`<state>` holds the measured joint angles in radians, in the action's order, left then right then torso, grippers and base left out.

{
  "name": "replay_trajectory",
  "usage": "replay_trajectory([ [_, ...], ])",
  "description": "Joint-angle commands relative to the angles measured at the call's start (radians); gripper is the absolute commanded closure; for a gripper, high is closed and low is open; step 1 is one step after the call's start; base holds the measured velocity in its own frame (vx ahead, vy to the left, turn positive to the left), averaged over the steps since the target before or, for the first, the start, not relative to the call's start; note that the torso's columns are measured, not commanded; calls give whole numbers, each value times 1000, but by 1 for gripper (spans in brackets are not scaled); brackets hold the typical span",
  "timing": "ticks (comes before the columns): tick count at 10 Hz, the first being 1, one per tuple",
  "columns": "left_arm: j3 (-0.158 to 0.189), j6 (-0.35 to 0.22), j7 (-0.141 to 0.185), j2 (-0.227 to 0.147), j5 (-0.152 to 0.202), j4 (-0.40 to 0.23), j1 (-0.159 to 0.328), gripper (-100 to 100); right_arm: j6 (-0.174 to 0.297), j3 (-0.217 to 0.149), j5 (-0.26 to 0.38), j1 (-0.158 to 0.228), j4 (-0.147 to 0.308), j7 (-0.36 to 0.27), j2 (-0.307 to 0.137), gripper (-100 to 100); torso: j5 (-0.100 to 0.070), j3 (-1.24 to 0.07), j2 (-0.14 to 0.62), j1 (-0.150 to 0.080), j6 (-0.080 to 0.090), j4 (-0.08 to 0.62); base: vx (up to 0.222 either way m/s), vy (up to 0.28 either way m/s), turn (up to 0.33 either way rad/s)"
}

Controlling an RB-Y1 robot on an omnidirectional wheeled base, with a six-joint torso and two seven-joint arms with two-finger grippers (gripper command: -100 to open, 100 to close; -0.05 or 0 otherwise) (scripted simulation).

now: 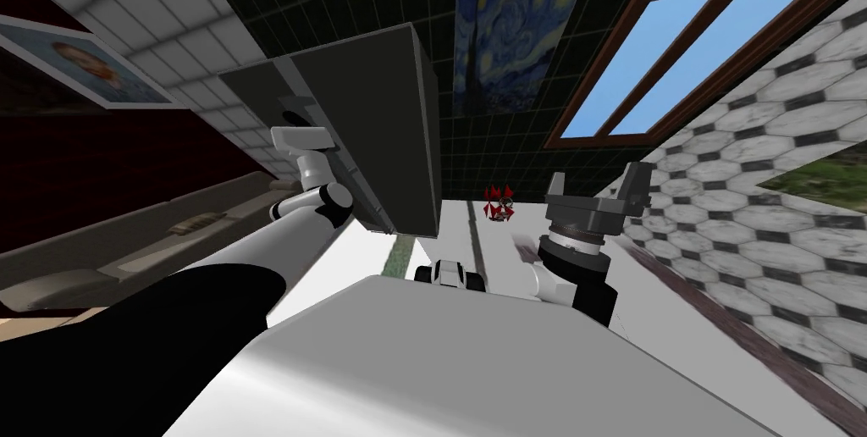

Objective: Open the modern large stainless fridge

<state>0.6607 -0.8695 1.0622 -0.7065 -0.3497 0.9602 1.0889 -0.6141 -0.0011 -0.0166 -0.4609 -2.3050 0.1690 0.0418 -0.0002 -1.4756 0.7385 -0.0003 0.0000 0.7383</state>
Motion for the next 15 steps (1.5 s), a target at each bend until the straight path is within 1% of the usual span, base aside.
replay_trajectory([
  [1, 0, 2, 1, 1, 0, -1, -1, -100, 0, 0, 0, 0, 0, 0, 0, 0, -1, 2, 4, -4, 0, 1, 17, 14, 1],
  [2, 0, 2, 1, 1, 0, -1, -1, 100, 0, 0, 0, 0, 0, 0, 0, 0, -2, 4, 6, -5, 0, 2, 11, 6, 5],
  [3, 14, -13, 29, -15, -33, 12, -19, 100, 0, 0, 0, 0, 0, 0, 0, 0, -2, 3, 4, -4, 0, 1, -17, -133, 90],
  [4, 14, -13, 29, -15, -33, 12, -19, 100, 0, 1, 0, 0, 0, 0, 1, 0, -1, 4, 5, -6, -9, 1, 9, -219, 126],
  [6, 26, -28, 56, -32, -68, 24, -37, 100, 0, 1, 0, 0, 0, 0, 1, 0, -1, 1, 2, -5, 0, 0, -15, -221, 121],
  [7, 33, -36, 70, -40, -85, 31, -46, 100, 0, 1, 0, 0, 0, 0, 1, 0, -2, 0, 1, -1, 0, 0, -40, -218, 132],
  [12, 64, -73, 138, -80, -171, 63, -92, 100, 0, 1, 0, 0, 0, 0, 1, 0, -1, 1, 2, 0, -3, 1, -21, -232, 107],
  [13, 63, -68, 128, -70, -157, 63, -92, 100, 0, 1, 0, 0, 0, 0, 1, 0, -1, 0, 0, -1, -2, 0, -8, -127, 71],
  [14, 39, -78, 144, -94, -110, 74, -124, 100, 0, 0, 0, 0, 0, 0, 0, 0, -2, -2, -2, 4, 3, 0, 77, -148, 248],
  [15, 39, -78, 144, -94, -109, 74, -124, 100, 0, 0, 0, 0, 0, 0, 1, 0, -1, -4, -6, 3, -5, 0, 135, -167, 257],
])
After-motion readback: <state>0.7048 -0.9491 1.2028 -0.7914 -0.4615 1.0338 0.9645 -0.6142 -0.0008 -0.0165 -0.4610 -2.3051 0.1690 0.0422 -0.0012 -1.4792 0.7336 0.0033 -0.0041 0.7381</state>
